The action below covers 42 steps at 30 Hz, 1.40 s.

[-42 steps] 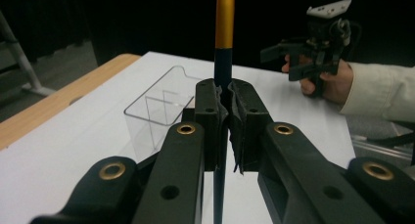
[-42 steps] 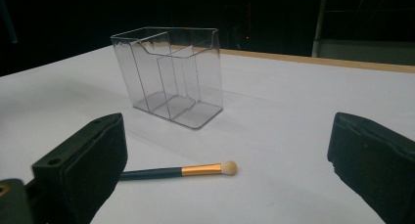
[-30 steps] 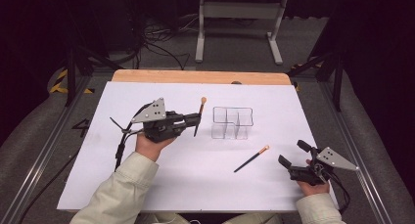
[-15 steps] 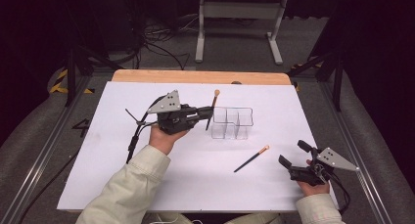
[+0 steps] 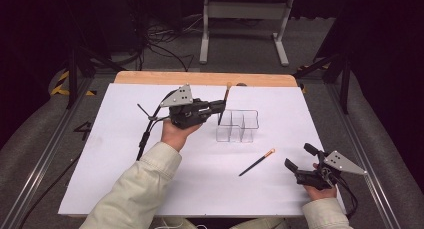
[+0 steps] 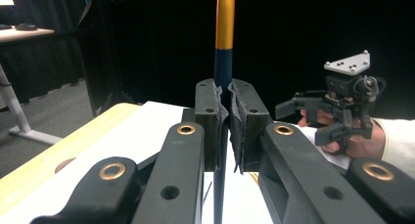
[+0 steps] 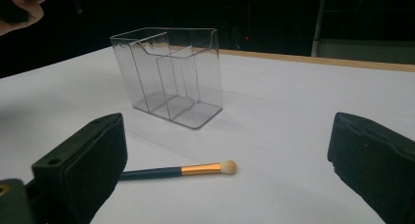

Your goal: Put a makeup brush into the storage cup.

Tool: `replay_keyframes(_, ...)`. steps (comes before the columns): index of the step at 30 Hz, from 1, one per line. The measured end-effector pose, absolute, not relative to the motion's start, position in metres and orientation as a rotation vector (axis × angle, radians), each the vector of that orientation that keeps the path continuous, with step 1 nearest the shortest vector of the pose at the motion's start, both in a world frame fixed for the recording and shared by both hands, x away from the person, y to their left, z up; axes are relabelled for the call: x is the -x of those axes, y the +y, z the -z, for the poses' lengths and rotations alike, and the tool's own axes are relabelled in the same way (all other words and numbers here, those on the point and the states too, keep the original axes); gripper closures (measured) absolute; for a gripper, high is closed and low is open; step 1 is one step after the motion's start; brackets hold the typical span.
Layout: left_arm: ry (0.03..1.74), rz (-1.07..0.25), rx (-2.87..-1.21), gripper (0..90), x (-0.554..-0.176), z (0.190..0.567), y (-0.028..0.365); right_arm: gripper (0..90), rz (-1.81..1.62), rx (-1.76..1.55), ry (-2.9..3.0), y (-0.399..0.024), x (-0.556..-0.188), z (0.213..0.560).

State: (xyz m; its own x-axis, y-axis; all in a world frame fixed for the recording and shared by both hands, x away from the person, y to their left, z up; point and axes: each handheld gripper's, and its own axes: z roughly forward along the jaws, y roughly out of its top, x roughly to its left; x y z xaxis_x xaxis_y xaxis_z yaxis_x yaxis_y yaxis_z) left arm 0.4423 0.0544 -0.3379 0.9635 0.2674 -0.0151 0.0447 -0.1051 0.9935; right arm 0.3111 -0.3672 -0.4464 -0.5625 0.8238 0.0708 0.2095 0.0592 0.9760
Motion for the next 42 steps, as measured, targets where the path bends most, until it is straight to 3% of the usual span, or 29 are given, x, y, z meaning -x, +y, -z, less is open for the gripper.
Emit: replay_keyframes(42,0.311,-0.164,-1.609,82.7,-0.480,0.344,0.002,1.5,-1.541,-1.024,1.825,-0.367,-0.313,0.446)
